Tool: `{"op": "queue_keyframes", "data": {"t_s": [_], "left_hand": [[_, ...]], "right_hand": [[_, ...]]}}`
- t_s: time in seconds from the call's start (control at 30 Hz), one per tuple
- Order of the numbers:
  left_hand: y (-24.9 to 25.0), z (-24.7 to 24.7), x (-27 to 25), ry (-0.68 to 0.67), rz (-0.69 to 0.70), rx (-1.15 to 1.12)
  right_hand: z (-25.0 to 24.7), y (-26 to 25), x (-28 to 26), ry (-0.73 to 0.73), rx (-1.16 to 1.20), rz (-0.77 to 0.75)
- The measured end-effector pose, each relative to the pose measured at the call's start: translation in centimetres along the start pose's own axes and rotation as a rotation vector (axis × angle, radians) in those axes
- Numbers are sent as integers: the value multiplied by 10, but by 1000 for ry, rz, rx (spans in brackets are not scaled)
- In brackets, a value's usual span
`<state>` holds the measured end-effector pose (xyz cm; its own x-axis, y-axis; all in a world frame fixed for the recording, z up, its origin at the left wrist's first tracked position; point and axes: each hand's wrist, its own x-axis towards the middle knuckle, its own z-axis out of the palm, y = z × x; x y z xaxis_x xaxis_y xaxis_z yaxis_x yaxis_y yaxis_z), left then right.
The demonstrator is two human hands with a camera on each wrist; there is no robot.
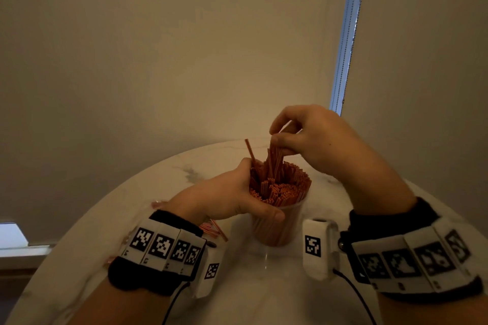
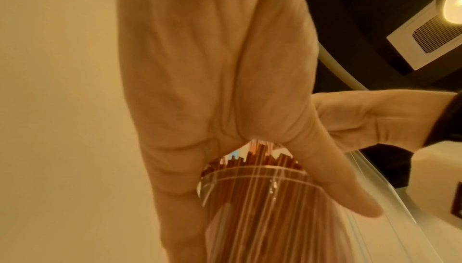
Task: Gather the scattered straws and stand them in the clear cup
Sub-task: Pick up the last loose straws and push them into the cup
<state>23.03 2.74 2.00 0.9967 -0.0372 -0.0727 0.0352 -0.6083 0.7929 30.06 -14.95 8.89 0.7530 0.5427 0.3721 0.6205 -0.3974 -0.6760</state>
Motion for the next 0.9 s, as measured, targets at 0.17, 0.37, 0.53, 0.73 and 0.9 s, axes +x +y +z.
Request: {"op": "queue_keyframes", "data": {"t_s": [0.17, 0.37, 0.53, 0.73, 0.9], "left_hand": [[-2, 1, 1, 5, -21, -7], [-2, 1, 1, -10, -22, -25], [-1, 1, 0, 0, -31, -6], [0, 0, -2, -23, -31, -30], [0, 0, -2, -23, -31, -47]], "right_hand": [[19, 4, 4, -225, -347, 79], [8, 9, 2, -219, -137, 47], [12, 11, 3, -322, -286, 89], [4, 8, 2, -149, -41, -7], [9, 12, 4, -353, -178, -27]]}}
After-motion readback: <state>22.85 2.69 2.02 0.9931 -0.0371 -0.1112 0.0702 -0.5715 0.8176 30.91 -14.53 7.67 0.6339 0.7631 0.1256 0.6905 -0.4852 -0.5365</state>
